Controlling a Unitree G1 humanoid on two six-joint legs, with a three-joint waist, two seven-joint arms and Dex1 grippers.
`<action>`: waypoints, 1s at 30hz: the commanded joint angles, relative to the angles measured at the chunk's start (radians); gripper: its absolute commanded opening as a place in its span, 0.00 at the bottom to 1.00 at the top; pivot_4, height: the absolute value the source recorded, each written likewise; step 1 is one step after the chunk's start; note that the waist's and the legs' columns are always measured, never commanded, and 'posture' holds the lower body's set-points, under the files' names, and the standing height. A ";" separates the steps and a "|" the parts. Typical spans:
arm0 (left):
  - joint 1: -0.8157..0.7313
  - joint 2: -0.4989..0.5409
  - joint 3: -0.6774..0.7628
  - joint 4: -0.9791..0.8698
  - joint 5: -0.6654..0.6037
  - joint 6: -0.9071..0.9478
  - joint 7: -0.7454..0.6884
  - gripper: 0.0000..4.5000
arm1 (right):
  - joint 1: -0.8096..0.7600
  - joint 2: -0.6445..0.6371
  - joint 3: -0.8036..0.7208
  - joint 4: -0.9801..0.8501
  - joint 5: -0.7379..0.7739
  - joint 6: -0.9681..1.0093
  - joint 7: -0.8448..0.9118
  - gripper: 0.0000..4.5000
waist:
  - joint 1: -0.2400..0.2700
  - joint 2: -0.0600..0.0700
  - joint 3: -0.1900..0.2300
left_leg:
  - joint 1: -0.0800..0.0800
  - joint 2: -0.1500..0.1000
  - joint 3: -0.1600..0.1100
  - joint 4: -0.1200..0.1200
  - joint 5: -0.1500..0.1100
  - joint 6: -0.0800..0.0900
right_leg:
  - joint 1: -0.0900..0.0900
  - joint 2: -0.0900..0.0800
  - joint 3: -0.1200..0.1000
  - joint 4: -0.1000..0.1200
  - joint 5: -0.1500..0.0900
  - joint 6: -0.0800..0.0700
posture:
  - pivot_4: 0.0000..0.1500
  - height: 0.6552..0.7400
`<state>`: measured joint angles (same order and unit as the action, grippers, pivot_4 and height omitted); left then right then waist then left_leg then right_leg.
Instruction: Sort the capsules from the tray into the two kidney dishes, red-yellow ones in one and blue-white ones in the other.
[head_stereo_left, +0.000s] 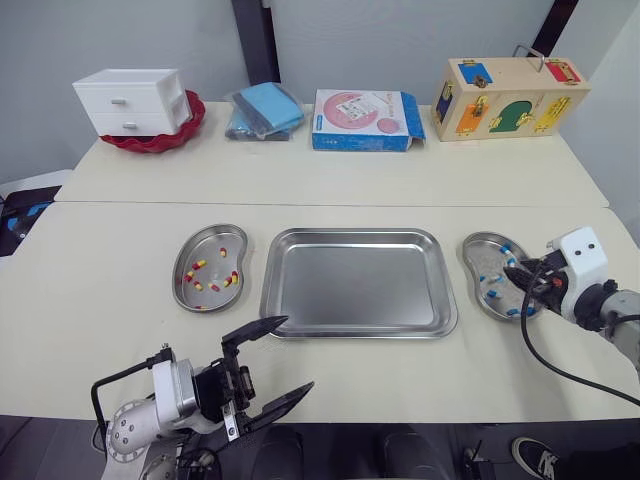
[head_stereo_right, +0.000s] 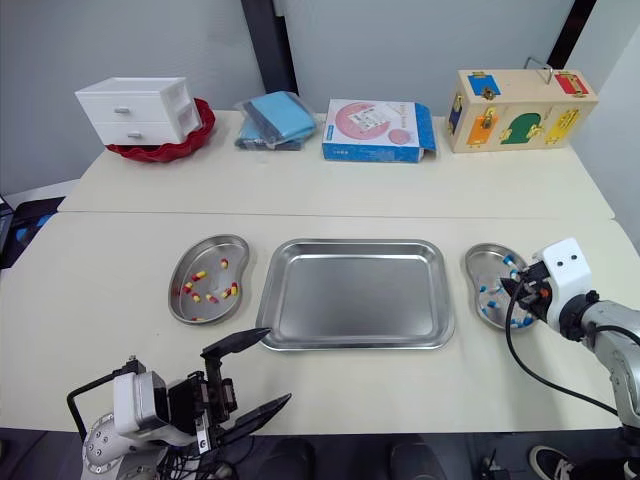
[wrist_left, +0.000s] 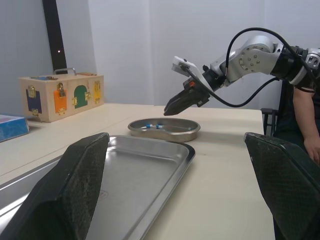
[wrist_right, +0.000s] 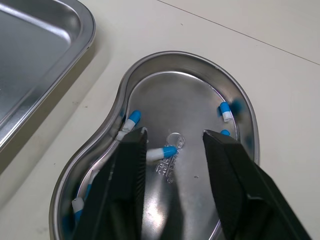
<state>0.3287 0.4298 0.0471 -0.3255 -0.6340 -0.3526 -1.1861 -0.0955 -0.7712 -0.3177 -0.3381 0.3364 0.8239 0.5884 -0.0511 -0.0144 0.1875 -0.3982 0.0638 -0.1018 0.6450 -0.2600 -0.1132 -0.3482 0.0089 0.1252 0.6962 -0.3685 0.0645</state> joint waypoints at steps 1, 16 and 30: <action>-0.008 0.011 0.000 -0.044 -0.002 0.008 0.013 1.00 | -0.004 -0.013 -0.026 -0.019 0.005 -0.003 -0.006 0.68 | 0.001 0.000 0.000 | 0.000 0.000 0.000 0.000 0.000 0.000 | 0.000 0.000 0.000 0.000 0.000 0.000 | 1.00 1.00; -0.008 0.016 0.000 -0.059 0.006 0.024 0.033 1.00 | 0.004 -0.011 -0.028 -0.029 0.011 -0.005 -0.003 0.99 | 0.001 0.000 0.000 | 0.000 0.000 0.000 0.000 0.000 0.000 | 0.000 0.000 0.000 0.000 0.000 0.000 | 1.00 1.00; 0.002 0.105 0.130 -0.105 0.012 0.216 0.246 1.00 | 0.099 -0.061 -0.127 -0.037 0.071 -0.132 0.166 0.99 | 0.004 0.000 0.000 | 0.000 0.000 -0.001 0.000 0.000 0.000 | 0.000 0.000 0.000 0.000 0.000 0.000 | 1.00 1.00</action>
<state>0.3275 0.5084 0.1265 -0.3907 -0.6215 -0.1787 -0.9812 -0.0071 -0.8062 -0.3808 -0.3423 0.3782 0.7430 0.6943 -0.0473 -0.0145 0.1876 -0.3983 0.0639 -0.1024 0.6449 -0.2601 -0.1132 -0.3481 0.0089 0.1247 0.6961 -0.3685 0.0645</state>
